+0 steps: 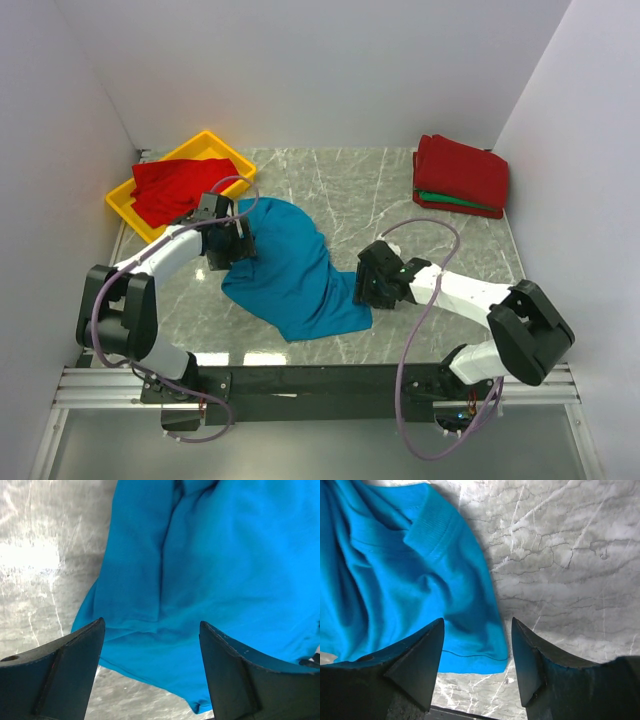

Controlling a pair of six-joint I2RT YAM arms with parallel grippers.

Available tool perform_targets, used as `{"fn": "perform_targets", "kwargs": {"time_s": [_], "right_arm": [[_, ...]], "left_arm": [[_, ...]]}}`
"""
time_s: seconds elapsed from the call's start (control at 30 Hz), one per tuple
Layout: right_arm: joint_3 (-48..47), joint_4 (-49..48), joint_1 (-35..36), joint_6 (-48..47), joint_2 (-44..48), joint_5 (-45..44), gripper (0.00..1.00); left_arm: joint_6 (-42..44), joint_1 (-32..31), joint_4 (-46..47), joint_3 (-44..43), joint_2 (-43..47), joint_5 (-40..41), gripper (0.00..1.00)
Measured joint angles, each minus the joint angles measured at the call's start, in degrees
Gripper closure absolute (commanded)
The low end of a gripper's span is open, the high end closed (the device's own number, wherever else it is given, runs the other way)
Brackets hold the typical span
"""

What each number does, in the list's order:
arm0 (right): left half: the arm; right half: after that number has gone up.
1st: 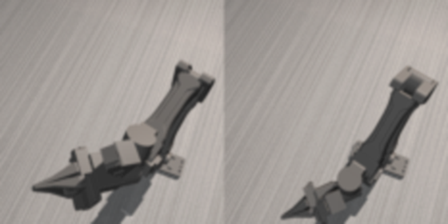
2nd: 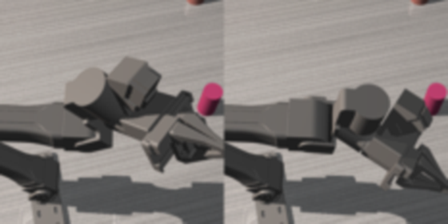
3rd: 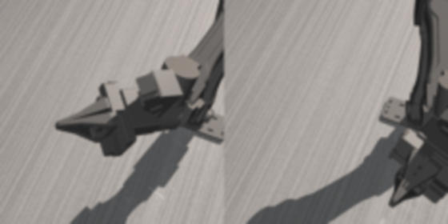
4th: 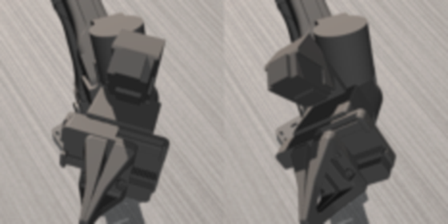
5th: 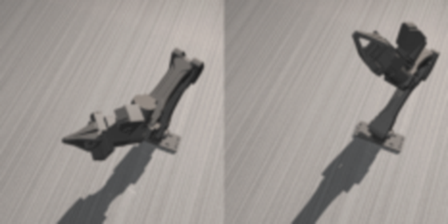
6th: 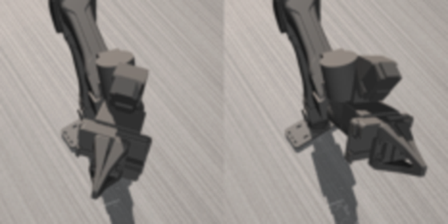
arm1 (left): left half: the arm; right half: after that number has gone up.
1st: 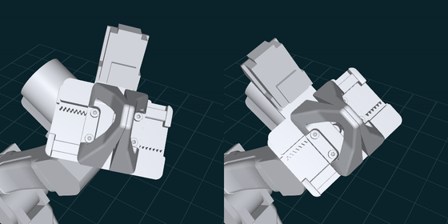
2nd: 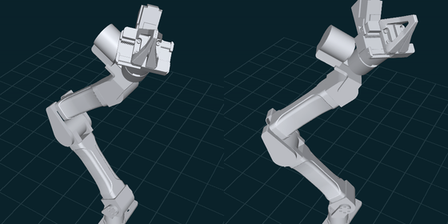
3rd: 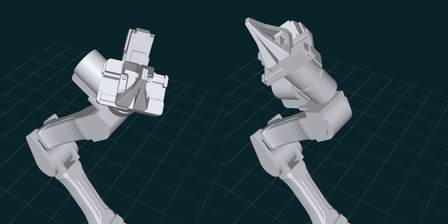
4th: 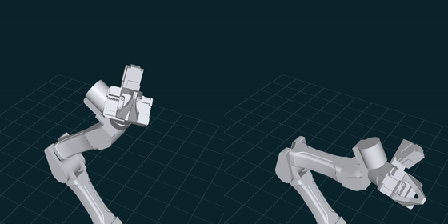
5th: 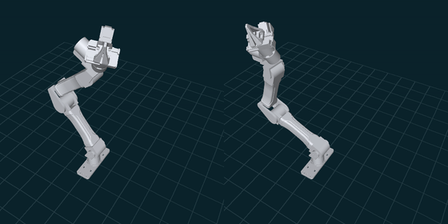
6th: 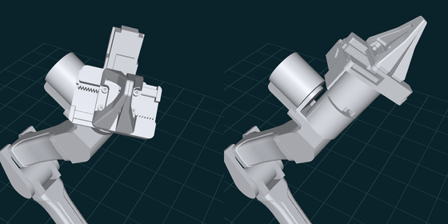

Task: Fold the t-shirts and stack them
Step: Flatten the tshirt out

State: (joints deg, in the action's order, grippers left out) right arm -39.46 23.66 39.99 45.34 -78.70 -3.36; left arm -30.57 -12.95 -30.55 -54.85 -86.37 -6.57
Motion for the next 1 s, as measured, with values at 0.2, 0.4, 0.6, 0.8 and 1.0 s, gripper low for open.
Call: {"fn": "perform_targets", "kwargs": {"time_s": [0.2,0.4,0.6,0.8,1.0], "right_arm": [[-0.11,-0.20,0.00,-0.28,-1.97,1.25,0.49],[-1.38,-0.83,0.00,-0.74,-3.98,2.67,0.63],[-1.73,-1.88,0.00,-1.60,-5.11,4.09,0.88],[-1.95,-1.79,0.00,-2.38,-5.55,5.01,1.00],[-5.64,2.86,-1.77,-3.98,-3.74,3.74,1.00]], "left_arm": [[0.98,0.00,0.61,0.44,-1.14,0.39,0.20],[1.09,0.00,1.27,0.44,-4.68,0.39,0.26],[1.07,0.00,2.27,0.48,-6.21,0.37,0.59],[1.36,0.00,3.21,0.55,-7.65,0.44,1.00],[1.44,0.00,2.19,0.39,-7.04,1.53,1.00]]}}
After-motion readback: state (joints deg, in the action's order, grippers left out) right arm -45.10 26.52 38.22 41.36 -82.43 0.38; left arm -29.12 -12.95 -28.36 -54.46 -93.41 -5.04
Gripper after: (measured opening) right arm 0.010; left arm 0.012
